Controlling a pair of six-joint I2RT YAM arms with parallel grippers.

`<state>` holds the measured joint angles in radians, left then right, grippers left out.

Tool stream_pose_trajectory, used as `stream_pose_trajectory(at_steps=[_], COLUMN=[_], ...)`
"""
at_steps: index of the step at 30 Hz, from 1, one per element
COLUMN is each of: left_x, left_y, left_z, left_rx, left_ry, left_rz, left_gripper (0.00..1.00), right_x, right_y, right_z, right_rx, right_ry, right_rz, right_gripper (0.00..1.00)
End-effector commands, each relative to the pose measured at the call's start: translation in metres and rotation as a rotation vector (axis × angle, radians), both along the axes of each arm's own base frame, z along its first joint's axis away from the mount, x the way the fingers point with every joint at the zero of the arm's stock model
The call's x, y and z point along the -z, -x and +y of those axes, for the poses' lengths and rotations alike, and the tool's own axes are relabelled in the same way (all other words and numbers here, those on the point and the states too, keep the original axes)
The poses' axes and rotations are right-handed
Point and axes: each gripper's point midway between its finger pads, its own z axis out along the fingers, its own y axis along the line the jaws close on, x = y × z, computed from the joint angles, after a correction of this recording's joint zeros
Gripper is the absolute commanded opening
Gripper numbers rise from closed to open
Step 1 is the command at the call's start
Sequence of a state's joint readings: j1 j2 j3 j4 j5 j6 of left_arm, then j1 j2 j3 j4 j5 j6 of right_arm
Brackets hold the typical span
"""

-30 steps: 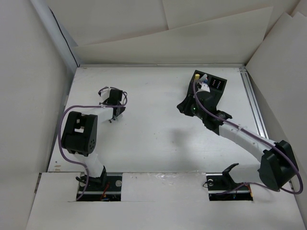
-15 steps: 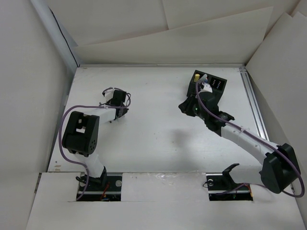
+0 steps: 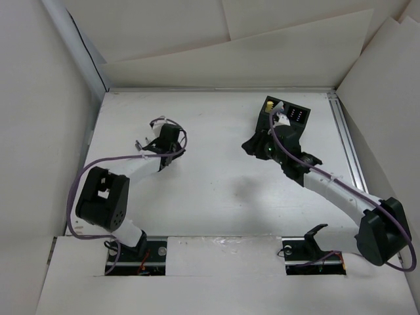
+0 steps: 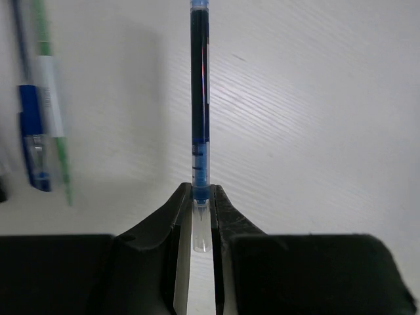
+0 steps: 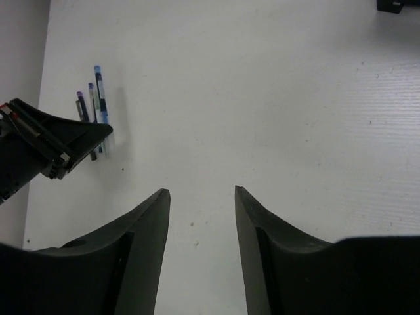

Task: Sort the stationery into containers
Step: Pick up the pen from the center of the board.

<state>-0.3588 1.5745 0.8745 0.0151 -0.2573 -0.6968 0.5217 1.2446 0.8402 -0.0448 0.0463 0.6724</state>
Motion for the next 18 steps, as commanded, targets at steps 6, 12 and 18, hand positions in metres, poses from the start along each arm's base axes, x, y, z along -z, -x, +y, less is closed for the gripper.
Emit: stream_pose_trajectory(at_steps=[6,12,18], left_x=[-0.072,-0.089,-0.098], left_y=[0.019,0.056,0.08], left_z=[-0.122,-0.173,-0.188], left_rx=[0.415,0.685,0.843], left_ry=[0.123,0.284,0.355], left_rz=[-0.25,-0.356,-0.385], left_gripper=[0.0,0.0,0.0], right_x=[-0.054,-0.052,-0.039], right_y=[-0.004,-0.002,-0.023], right_z=[0.024,0.045,0.053], right_rx=[-0.103,-0.211,-0.234], right_ry=[-0.122,-0.156,-0.176], right_rz=[-0.103,-0.075,-0.043], right_gripper=[0.72,0.9,0.9])
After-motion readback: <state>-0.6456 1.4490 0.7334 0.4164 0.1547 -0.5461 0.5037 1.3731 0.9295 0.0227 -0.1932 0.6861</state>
